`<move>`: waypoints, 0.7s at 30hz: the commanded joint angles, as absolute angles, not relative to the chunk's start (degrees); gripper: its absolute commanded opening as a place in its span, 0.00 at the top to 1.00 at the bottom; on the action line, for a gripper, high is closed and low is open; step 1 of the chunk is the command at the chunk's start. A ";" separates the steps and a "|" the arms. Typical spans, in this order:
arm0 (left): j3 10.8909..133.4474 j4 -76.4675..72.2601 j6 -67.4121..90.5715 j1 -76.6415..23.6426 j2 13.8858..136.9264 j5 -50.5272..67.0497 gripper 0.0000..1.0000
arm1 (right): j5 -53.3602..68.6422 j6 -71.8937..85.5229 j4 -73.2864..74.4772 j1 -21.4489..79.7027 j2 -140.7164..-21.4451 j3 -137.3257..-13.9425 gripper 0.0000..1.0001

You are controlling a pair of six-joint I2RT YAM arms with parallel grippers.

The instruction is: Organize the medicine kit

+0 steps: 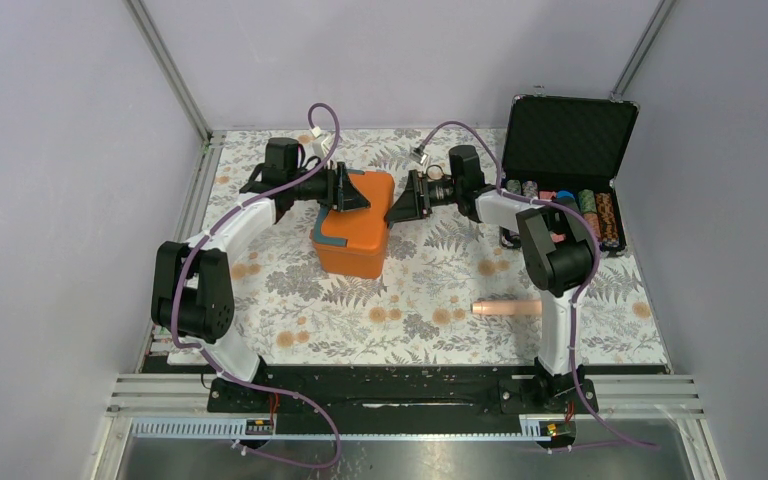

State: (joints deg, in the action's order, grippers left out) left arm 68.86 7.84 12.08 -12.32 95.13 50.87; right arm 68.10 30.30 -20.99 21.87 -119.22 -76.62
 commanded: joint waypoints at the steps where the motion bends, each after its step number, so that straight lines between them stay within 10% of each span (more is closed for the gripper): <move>1: 67.62 8.66 11.60 -12.48 96.68 49.70 0.52 | 70.08 31.92 -26.28 22.47 -114.16 -76.10 0.18; 21: 67.62 8.45 11.59 -12.48 97.12 48.73 0.53 | 69.23 28.37 -22.18 19.07 -112.95 -73.44 0.32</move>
